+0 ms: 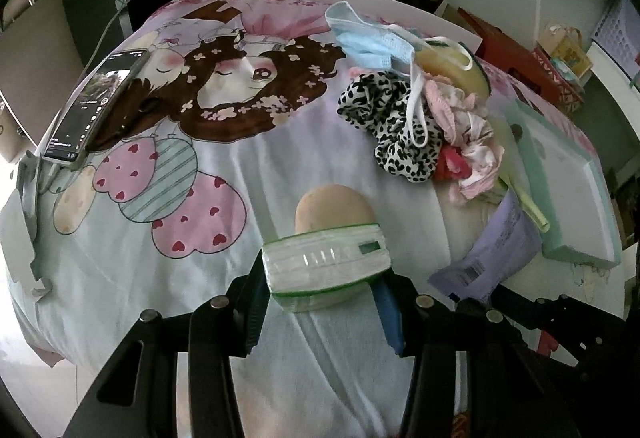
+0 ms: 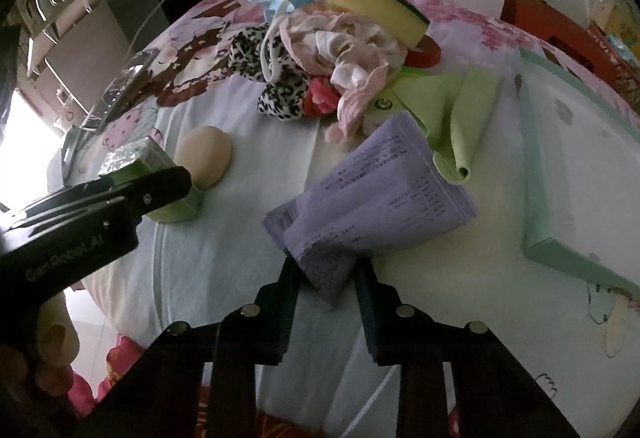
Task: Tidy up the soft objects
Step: 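Grasp the green-white tissue pack with the left gripper while the right gripper grasps the purple packet, then carry both items over the teal tray and open the left gripper to drop the tissue pack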
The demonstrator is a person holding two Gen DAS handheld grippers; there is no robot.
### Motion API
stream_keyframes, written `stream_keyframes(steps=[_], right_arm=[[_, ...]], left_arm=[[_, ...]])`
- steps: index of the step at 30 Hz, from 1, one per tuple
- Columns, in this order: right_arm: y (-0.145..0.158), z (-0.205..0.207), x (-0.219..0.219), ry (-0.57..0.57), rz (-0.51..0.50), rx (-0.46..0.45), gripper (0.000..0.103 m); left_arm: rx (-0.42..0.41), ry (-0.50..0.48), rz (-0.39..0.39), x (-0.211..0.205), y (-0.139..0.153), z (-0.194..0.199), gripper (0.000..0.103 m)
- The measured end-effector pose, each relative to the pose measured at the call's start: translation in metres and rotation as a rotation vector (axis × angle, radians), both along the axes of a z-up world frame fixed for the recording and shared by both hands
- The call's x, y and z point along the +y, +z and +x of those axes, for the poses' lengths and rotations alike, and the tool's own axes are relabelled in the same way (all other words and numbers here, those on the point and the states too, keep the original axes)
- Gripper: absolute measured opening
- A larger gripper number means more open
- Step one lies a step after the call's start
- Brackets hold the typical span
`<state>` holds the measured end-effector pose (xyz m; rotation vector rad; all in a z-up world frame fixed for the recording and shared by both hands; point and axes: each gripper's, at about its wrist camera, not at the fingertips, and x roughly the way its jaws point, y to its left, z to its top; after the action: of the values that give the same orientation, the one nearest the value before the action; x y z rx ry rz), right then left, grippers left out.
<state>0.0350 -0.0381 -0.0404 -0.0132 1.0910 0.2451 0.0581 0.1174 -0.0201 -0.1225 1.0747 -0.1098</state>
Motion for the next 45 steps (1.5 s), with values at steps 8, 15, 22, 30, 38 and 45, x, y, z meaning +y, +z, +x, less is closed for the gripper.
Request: stream_keyframes(steps=[8, 15, 22, 30, 38, 45], right_arm=[[0.004, -0.002, -0.006, -0.016, 0.035, -0.017, 0.010], [0.017, -0.010, -0.011, -0.015, 0.073, -0.053, 0.006], [0.050, -0.019, -0.021, -0.016, 0.128, -0.129, 0.005], [0.107, -0.024, -0.035, -0.013, 0.173, -0.282, 0.005], [0.118, 0.003, -0.085, -0.151, 0.130, -0.325, 0.005], [0.102, 0.023, -0.159, -0.344, 0.104, -0.302, 0.005]], left_arm=[[0.003, -0.005, 0.015, -0.002, 0.004, -0.002, 0.050], [-0.011, -0.009, 0.035, -0.006, 0.017, -0.008, 0.050], [-0.067, -0.001, 0.057, -0.010, 0.050, -0.011, 0.050], [-0.152, -0.013, 0.068, -0.026, 0.093, -0.004, 0.050], [-0.195, -0.096, 0.045, -0.077, 0.112, 0.019, 0.050], [-0.204, -0.204, 0.023, -0.141, 0.109, 0.038, 0.050]])
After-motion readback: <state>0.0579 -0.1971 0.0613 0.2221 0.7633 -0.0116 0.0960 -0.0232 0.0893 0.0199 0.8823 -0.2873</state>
